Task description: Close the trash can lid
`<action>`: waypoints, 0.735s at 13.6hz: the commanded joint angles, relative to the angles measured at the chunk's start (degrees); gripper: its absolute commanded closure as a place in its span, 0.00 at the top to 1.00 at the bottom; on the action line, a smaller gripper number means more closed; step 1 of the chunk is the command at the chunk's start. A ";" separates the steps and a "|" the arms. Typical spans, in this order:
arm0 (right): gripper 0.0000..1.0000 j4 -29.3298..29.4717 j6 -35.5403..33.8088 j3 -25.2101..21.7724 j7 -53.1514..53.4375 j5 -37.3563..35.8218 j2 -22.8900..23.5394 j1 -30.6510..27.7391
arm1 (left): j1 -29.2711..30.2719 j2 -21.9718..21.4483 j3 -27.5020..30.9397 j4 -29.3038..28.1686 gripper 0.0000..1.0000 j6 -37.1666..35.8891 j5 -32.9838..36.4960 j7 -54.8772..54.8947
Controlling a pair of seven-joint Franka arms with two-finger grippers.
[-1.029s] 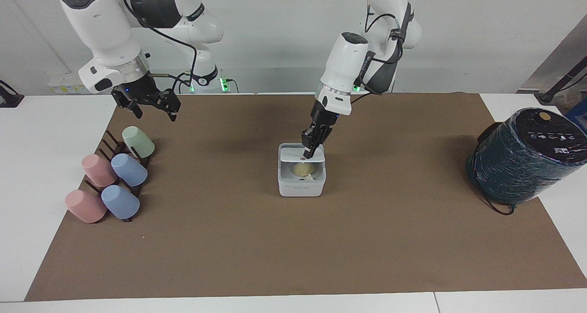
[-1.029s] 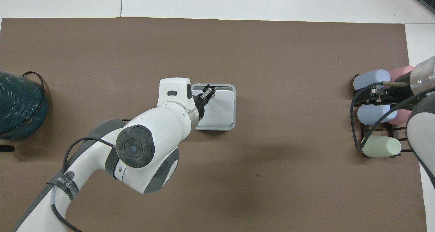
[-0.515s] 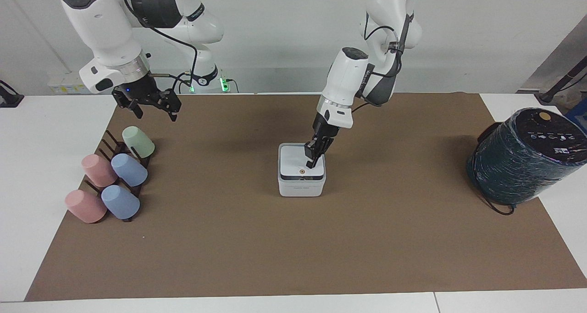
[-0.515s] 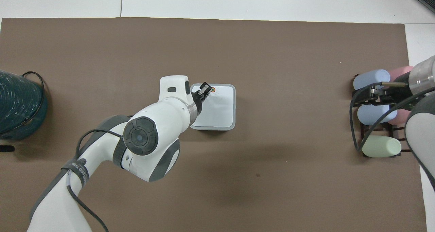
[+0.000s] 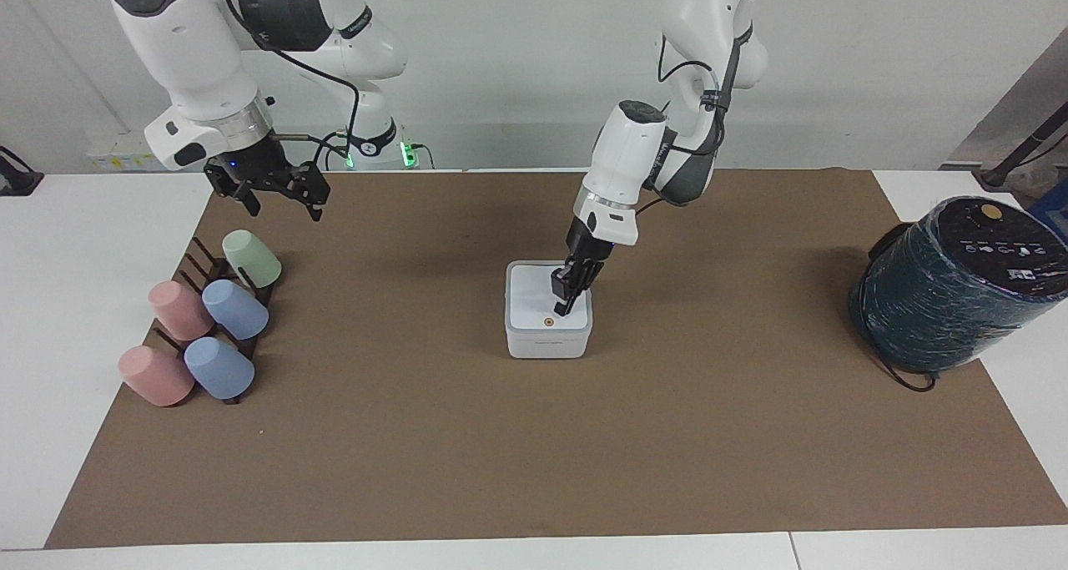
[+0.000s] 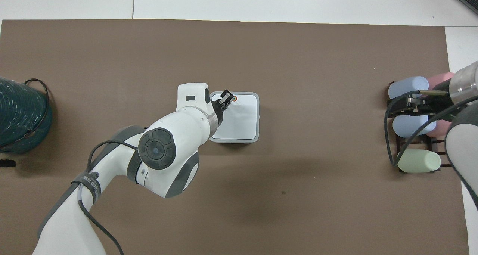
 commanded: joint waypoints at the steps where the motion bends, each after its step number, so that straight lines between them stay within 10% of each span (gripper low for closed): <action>1: 1.00 -0.69 -0.06 -0.01 -1.63 1.43 -0.70 -0.46 | -1.24 4.73 -0.02 0.47 0.15 2.77 -0.03 1.01; 10: 1.00 -0.69 -0.06 -0.01 -1.63 1.43 -0.70 -0.46 | 3.94 0.78 0.59 17.34 0.21 -30.69 0.15 8.56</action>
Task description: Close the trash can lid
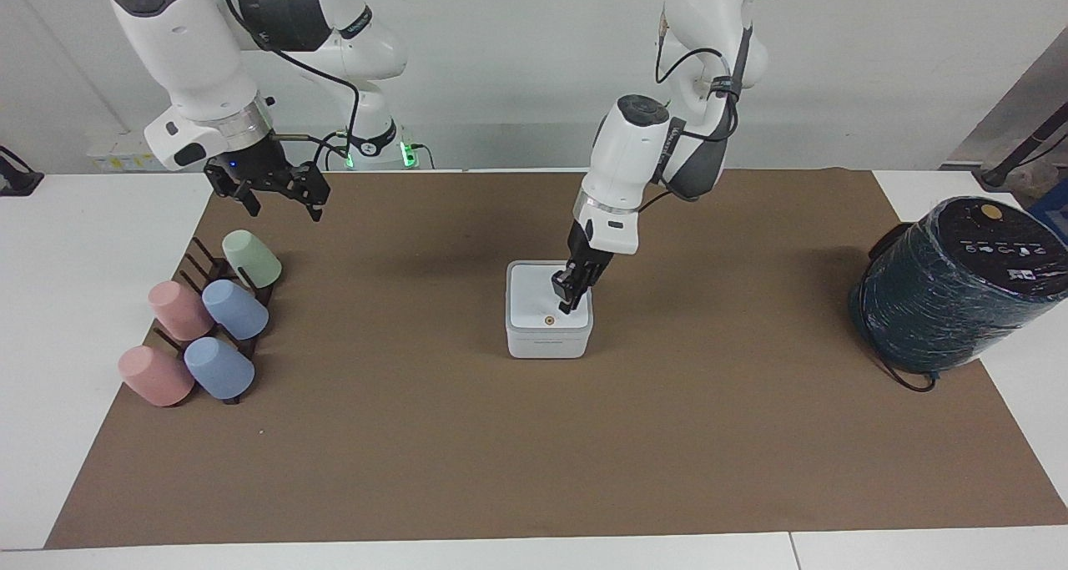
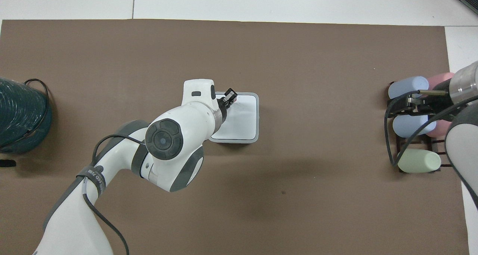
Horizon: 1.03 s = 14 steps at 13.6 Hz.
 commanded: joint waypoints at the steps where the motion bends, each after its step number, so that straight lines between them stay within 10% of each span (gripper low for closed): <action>1: 1.00 -0.77 -0.06 -0.01 -1.63 1.43 -0.70 -0.46 | 2.56 -1.26 -0.06 2.77 0.22 -8.01 0.13 6.06; 10: 1.00 -0.51 0.11 -0.10 -1.37 1.08 -0.52 -0.46 | 24.95 -4.34 0.12 8.58 0.24 -30.61 0.22 56.57; 11: 1.00 -0.51 0.29 -0.01 -0.67 1.08 -0.52 -0.46 | 27.41 -5.22 0.12 8.58 0.31 -31.31 0.22 61.85; 13: 1.00 -0.60 0.20 -0.01 1.87 0.99 -0.61 -0.37 | 30.33 -6.80 0.12 8.49 0.97 -31.59 0.66 67.68; 14: 1.00 -0.60 0.20 -0.01 2.49 0.99 -0.61 -0.20 | 30.69 -7.59 0.03 8.49 1.00 -31.50 1.97 69.09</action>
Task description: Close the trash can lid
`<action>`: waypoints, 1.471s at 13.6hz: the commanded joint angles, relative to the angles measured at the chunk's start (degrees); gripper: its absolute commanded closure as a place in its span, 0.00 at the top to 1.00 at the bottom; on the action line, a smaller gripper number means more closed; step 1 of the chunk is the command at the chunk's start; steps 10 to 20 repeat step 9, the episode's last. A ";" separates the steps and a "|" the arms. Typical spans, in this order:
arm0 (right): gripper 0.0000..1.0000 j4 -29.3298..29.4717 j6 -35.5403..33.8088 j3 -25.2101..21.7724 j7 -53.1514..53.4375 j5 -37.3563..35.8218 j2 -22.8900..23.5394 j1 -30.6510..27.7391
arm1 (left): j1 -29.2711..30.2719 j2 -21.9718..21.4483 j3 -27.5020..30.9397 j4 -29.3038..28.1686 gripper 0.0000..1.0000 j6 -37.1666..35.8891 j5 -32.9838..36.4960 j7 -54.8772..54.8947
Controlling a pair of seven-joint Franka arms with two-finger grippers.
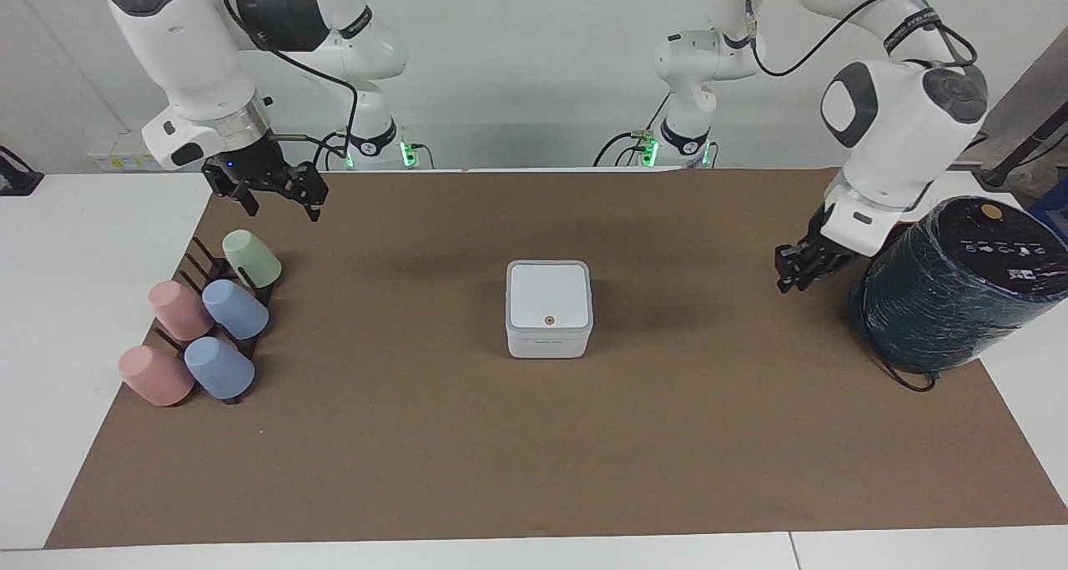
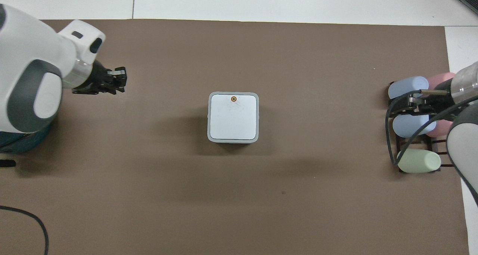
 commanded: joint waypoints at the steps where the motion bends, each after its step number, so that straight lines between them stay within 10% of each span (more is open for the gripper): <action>1: 1.00 -0.60 0.11 0.11 1.89 0.90 -0.61 -0.06 | 0.81 -2.98 -0.77 -0.17 1.00 -1.44 2.73 4.33; 20: 1.00 -0.69 0.20 0.11 1.89 0.99 -0.61 -0.06 | 0.72 -6.41 -0.86 -0.43 1.00 -2.75 2.74 4.69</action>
